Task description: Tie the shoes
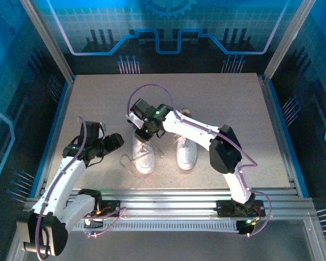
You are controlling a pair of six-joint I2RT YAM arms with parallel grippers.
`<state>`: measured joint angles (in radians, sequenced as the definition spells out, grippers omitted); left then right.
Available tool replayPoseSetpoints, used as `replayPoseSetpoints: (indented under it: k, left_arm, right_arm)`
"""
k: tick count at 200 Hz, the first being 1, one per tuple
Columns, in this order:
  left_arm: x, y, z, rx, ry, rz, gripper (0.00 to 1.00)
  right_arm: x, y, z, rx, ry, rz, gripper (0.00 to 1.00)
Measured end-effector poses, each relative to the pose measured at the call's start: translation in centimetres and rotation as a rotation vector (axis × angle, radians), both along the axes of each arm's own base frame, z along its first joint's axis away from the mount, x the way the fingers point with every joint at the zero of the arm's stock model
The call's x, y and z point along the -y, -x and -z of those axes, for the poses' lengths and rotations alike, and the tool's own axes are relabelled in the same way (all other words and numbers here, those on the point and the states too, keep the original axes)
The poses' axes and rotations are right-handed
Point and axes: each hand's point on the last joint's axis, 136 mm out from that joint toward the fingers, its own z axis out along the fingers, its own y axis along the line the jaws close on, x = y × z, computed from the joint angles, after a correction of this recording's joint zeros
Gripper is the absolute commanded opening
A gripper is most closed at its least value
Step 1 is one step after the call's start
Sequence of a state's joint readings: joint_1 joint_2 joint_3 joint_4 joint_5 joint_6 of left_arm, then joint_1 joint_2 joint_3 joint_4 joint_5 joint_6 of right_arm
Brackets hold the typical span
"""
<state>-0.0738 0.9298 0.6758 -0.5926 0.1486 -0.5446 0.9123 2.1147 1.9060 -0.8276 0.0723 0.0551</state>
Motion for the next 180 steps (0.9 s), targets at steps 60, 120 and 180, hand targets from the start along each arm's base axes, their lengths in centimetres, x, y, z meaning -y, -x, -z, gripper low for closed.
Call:
replayPoseSetpoints:
  k: [60,120,180]
  left_arm:
    - [0.2,0.1,0.4,-0.009,0.009,0.007,0.67]
    - [0.3,0.1,0.6,-0.017,0.013,0.011,0.67]
    - [0.2,0.5,1.1,-0.053,0.015,-0.006,0.55]
  right_arm:
    - [-0.6,-0.3,0.2,0.065,0.071,-0.044,0.22]
    - [-0.8,-0.2,0.3,0.099,0.099,-0.064,0.00]
    - [1.0,0.5,-4.1,0.173,0.022,-0.037,0.00]
